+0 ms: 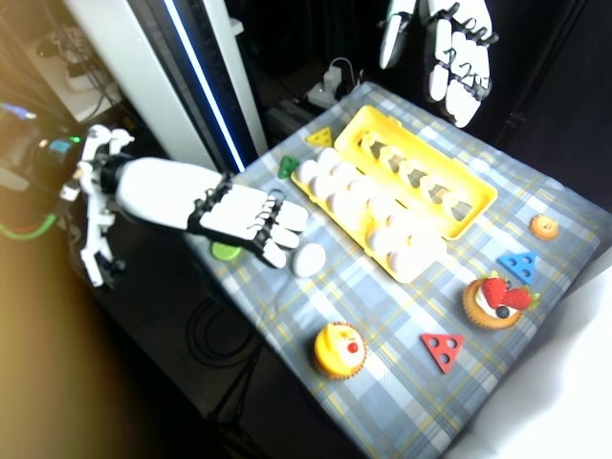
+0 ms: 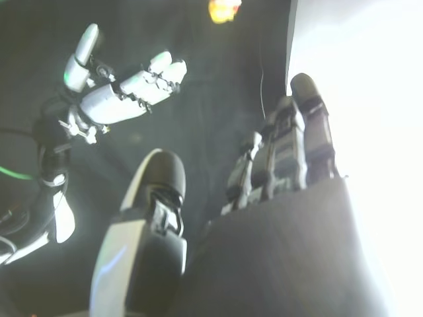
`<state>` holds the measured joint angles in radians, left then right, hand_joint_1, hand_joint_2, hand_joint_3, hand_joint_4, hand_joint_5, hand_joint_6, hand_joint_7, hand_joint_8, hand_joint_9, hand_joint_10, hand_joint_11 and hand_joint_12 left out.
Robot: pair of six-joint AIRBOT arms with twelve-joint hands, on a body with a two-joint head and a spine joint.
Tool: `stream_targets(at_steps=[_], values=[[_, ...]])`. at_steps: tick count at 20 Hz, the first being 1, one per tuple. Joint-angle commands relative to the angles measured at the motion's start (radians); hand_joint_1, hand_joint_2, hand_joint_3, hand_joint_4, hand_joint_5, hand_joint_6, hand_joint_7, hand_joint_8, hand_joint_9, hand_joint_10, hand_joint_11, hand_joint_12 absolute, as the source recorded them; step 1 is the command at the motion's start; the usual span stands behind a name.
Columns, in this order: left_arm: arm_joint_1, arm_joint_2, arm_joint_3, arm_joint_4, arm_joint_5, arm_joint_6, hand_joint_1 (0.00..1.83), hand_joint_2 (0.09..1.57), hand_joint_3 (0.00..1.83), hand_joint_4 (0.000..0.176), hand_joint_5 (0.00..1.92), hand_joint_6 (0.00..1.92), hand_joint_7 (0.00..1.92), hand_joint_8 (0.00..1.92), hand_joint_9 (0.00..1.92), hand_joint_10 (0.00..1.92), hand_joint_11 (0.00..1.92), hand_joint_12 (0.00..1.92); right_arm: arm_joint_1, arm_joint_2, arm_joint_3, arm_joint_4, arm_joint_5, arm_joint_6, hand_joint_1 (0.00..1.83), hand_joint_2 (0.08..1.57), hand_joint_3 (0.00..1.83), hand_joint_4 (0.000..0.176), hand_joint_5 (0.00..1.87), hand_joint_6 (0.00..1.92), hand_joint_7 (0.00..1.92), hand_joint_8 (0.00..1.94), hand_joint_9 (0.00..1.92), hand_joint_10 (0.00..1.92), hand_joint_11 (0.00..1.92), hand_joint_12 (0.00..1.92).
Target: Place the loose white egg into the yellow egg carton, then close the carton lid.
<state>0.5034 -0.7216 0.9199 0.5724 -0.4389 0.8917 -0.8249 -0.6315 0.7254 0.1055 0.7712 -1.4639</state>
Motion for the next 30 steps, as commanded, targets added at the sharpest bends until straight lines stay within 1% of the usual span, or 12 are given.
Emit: stream_targets(at_steps=[1,5,8,12,16,20,23,24,26,27,29,30], values=[[-0.014,0.006,-0.001,-0.029,-0.105,-0.009,0.41,1.43,0.00,0.000,0.40,0.02,0.36,0.01,0.28,0.26,0.00,1.43,0.012,0.003,0.001,0.003,0.119,-0.004,0.65,1.25,0.02,0.000,0.00,0.00,0.05,0.01,0.05,0.03,0.00,0.66],[-0.025,0.003,0.001,-0.029,-0.104,-0.008,0.40,1.42,0.00,0.000,0.34,0.00,0.36,0.00,0.35,0.18,0.00,1.42,0.023,-0.022,0.017,0.004,0.104,-0.004,0.78,1.28,0.01,0.000,0.00,0.00,0.08,0.00,0.06,0.03,0.00,0.65],[-0.027,0.002,0.004,-0.029,-0.102,-0.008,0.40,1.42,0.00,0.000,0.35,0.00,0.36,0.00,0.37,0.15,0.00,1.44,0.055,-0.062,0.045,0.004,0.064,-0.004,0.81,1.29,0.00,0.000,0.00,0.00,0.12,0.01,0.13,0.06,0.00,0.98],[-0.027,0.006,0.004,-0.031,-0.100,-0.009,0.37,1.45,0.00,0.000,0.30,0.00,0.29,0.00,0.30,0.07,0.00,1.14,0.103,-0.134,0.103,0.006,-0.015,-0.004,0.82,1.29,0.00,0.000,0.01,0.00,0.12,0.00,0.07,0.03,0.00,0.67],[-0.026,0.008,0.004,-0.033,-0.099,-0.009,0.43,1.45,0.00,0.002,0.29,0.00,0.28,0.00,0.30,0.03,0.00,1.20,0.146,-0.209,0.164,0.012,-0.100,-0.008,0.82,1.24,0.00,0.000,0.06,0.02,0.10,0.00,0.07,0.07,0.00,1.10],[-0.025,0.007,0.005,-0.033,-0.098,-0.009,0.30,1.48,0.01,0.000,0.29,0.00,0.26,0.00,0.29,0.02,0.00,1.21,0.170,-0.262,0.187,0.091,-0.153,-0.142,0.89,1.25,0.00,0.000,0.11,0.03,0.13,0.00,0.12,0.10,0.00,0.97],[-0.025,0.006,0.005,-0.033,-0.098,-0.009,0.32,1.48,0.00,0.000,0.29,0.00,0.26,0.00,0.29,0.02,0.00,1.19,0.177,-0.293,0.209,0.097,-0.182,-0.148,0.99,1.20,0.00,0.000,0.21,0.06,0.32,0.02,0.27,0.26,0.00,1.48],[-0.025,0.006,0.005,-0.033,-0.097,-0.009,0.33,1.48,0.00,0.000,0.29,0.00,0.26,0.00,0.29,0.02,0.00,1.17,0.181,-0.305,0.219,0.098,-0.192,-0.148,1.04,1.19,0.00,0.000,0.31,0.07,0.52,0.13,0.34,0.75,0.00,1.68],[-0.025,0.006,0.005,-0.033,-0.097,-0.009,0.31,1.49,0.00,0.000,0.26,0.00,0.25,0.00,0.28,0.01,0.00,1.15,0.188,-0.324,0.238,0.105,-0.211,-0.148,1.25,1.23,0.01,0.000,0.48,0.13,0.69,1.32,0.54,1.49,0.29,1.91],[-0.025,0.006,0.005,-0.033,-0.097,-0.009,0.30,1.49,0.00,0.000,0.25,0.00,0.24,0.00,0.27,0.01,0.00,1.15,0.192,-0.335,0.250,0.114,-0.222,-0.148,1.18,1.28,0.01,0.000,0.59,1.20,0.68,1.48,0.77,1.59,0.64,1.91],[-0.025,0.006,0.006,-0.035,-0.097,-0.009,0.28,1.49,0.00,0.000,0.26,0.00,0.24,0.00,0.28,0.01,0.00,1.14,0.200,-0.346,0.262,0.122,-0.226,-0.148,1.16,1.32,0.01,0.000,0.57,1.36,0.70,1.76,0.98,1.86,1.06,1.92],[-0.023,0.006,0.005,-0.035,-0.097,-0.009,0.30,1.49,0.00,0.000,0.27,0.01,0.25,0.00,0.29,0.01,0.00,1.14,0.209,-0.345,0.262,0.122,-0.225,-0.148,1.16,1.33,0.00,0.000,0.53,1.44,0.73,1.70,0.94,1.80,1.04,1.92]])
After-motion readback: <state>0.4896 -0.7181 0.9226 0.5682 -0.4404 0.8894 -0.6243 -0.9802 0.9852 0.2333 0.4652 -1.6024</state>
